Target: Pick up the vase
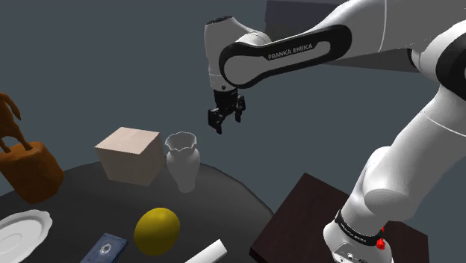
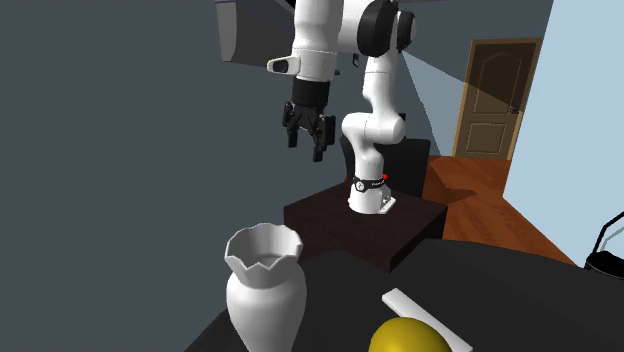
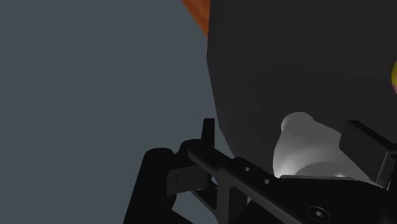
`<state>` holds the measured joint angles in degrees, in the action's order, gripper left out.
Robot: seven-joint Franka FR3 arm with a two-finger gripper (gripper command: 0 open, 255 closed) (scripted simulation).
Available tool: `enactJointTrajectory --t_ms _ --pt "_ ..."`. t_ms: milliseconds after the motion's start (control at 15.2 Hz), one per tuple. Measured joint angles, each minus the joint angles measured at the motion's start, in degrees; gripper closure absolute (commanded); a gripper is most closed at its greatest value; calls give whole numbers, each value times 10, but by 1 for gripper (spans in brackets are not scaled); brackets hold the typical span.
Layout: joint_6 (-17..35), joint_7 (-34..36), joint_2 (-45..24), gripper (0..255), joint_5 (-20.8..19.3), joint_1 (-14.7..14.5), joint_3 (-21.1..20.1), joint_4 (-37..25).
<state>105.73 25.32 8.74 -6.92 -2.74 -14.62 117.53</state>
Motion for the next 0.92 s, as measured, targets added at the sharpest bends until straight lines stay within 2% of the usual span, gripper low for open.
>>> enactJointTrajectory --t_ms 462,924 --pt "3 73 -162 0 -71 -26 -32 -138" --pt "-30 121 -327 0 -144 -78 -34 -311"
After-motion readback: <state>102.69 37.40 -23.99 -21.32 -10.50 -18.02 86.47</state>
